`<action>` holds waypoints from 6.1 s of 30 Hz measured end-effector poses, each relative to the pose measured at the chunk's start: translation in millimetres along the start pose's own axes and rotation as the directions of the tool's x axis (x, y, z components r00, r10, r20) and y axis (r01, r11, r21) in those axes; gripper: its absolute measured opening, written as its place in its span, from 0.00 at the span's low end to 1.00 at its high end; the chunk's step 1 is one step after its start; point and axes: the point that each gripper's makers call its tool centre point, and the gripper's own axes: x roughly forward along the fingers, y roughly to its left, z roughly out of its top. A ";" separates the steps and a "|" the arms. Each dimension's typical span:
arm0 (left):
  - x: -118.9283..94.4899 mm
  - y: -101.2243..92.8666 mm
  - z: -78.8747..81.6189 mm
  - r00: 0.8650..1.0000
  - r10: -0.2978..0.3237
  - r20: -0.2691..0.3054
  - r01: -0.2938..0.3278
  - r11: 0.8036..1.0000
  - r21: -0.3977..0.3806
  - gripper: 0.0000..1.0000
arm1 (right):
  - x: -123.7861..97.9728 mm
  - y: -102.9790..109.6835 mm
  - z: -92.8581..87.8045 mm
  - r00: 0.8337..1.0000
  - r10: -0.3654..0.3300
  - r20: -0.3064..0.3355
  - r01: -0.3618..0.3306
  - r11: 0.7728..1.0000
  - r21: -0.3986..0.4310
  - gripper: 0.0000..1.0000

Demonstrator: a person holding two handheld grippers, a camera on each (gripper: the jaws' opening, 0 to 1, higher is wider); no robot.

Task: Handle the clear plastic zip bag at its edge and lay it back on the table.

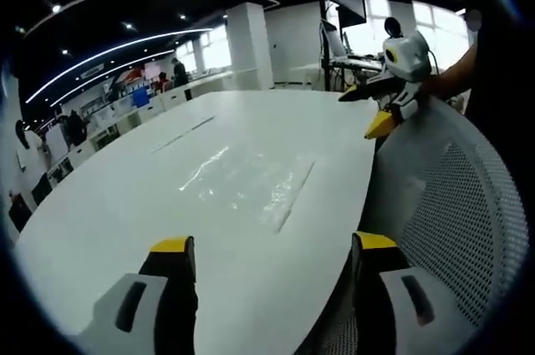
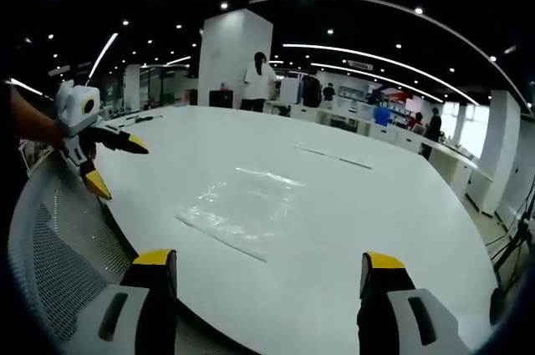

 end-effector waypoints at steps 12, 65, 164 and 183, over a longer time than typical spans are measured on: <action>16.9 -0.3 -5.2 0.997 -0.045 -0.065 0.051 0.993 0.102 0.67 | 0.0 -0.2 -0.6 1.000 -0.002 -0.004 0.002 1.000 -0.001 0.88; 92.8 -3.5 -27.1 0.920 -0.199 -0.337 0.280 0.937 0.209 0.30 | -0.4 0.4 -3.8 0.999 -0.005 -0.034 0.005 1.000 -0.003 0.82; 82.9 -4.7 -4.8 0.889 -0.239 -0.390 0.355 0.898 0.260 0.00 | 6.5 21.4 22.3 0.988 0.113 -0.102 -0.130 0.976 -0.177 0.71; 69.8 -5.6 14.0 0.887 -0.228 -0.400 0.357 0.890 0.283 0.00 | 17.1 40.3 41.6 0.973 0.200 -0.114 -0.223 0.943 -0.249 0.51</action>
